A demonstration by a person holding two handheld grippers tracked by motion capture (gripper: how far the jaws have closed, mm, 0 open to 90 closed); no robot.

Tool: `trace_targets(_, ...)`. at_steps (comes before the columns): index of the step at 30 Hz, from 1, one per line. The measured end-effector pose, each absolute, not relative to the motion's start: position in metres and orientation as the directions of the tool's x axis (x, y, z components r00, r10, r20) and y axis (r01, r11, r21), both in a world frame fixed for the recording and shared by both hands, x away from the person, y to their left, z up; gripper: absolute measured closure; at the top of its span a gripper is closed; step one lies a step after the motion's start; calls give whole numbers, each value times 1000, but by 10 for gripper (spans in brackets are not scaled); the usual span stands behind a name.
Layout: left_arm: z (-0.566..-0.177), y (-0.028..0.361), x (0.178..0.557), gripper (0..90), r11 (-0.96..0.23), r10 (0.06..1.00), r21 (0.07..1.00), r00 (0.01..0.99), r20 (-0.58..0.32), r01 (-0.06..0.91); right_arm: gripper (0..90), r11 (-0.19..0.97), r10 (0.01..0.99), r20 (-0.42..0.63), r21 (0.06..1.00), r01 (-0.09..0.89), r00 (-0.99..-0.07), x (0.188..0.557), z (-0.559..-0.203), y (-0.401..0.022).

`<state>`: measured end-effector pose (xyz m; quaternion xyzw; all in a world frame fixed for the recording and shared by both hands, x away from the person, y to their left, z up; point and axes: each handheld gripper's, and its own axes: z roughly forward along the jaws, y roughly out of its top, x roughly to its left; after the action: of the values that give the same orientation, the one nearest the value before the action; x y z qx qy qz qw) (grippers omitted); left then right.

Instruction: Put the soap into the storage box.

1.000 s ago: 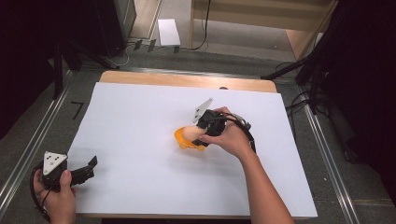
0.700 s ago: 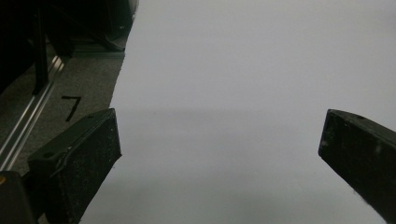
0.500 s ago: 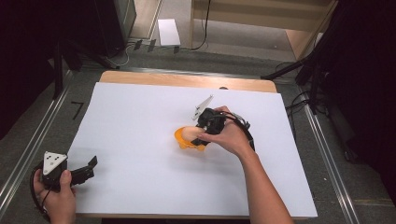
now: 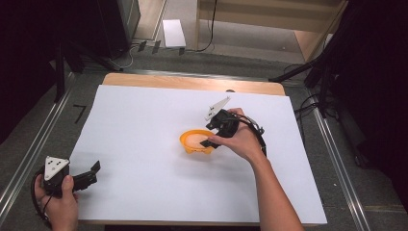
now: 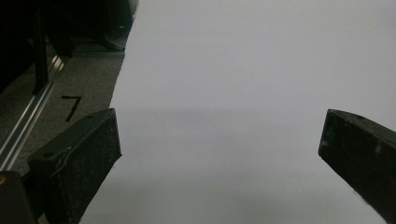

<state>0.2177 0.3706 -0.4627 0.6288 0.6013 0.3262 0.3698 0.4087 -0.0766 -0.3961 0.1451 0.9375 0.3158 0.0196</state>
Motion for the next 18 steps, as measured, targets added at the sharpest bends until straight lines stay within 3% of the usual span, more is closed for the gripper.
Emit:
trace_targets(7,-463,370,218,0,-4,997,858,64,-34,514,129,720,358,47,621,308,-932,405,-396,-89)
trace_targets(10,-463,370,218,0,-4,997,857,64,-34,515,14,703,411,29,627,337,-911,403,-397,-94)
trace_targets(18,-463,370,218,0,-5,997,858,64,-33,513,0,613,533,67,657,439,-844,398,-399,-119)
